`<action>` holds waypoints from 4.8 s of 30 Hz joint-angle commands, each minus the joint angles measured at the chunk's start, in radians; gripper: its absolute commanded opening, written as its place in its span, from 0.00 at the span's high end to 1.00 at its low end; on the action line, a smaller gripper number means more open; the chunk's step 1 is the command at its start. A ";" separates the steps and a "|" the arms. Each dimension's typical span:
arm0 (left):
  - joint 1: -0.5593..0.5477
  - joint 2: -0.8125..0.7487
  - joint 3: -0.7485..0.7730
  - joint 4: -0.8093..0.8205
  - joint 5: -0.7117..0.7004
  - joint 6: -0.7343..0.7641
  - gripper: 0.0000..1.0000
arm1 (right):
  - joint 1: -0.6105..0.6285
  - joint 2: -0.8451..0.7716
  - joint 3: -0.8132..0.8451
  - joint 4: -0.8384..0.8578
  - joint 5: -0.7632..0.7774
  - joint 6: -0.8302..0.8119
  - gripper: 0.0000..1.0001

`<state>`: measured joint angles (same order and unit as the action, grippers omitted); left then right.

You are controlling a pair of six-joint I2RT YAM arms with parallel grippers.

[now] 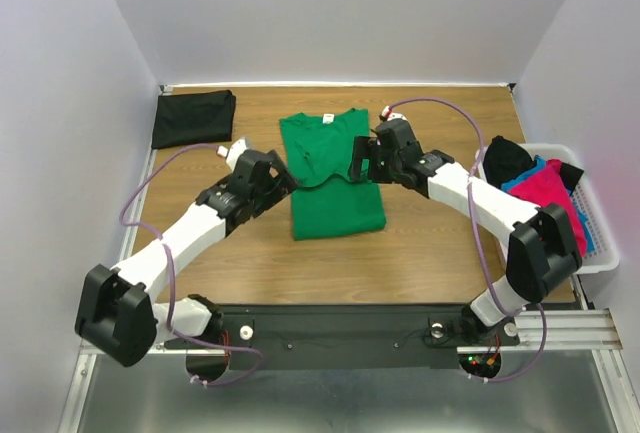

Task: Fold and stack the t-shirts
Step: Fold the tshirt

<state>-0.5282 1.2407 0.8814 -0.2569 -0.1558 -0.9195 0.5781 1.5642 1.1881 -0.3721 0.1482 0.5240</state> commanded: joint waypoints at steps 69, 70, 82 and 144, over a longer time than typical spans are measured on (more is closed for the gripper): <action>-0.076 0.128 -0.368 0.294 0.217 -0.096 0.87 | -0.037 -0.067 -0.413 0.067 -0.051 0.163 0.34; -0.076 0.134 -0.366 0.294 0.217 -0.096 0.95 | -0.037 -0.059 -0.418 0.071 -0.074 0.168 0.38; -0.090 0.118 -0.371 0.300 0.174 -0.073 1.00 | -0.037 -0.090 -0.487 0.128 -0.144 0.196 0.79; 0.241 0.580 0.698 0.007 0.107 0.301 1.00 | -0.274 0.448 0.617 0.002 -0.222 -0.050 0.99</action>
<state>-0.3264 1.7771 1.4776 -0.2771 -0.0582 -0.6666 0.3336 1.9526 1.6821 -0.3985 -0.0811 0.5079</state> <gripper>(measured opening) 0.026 0.013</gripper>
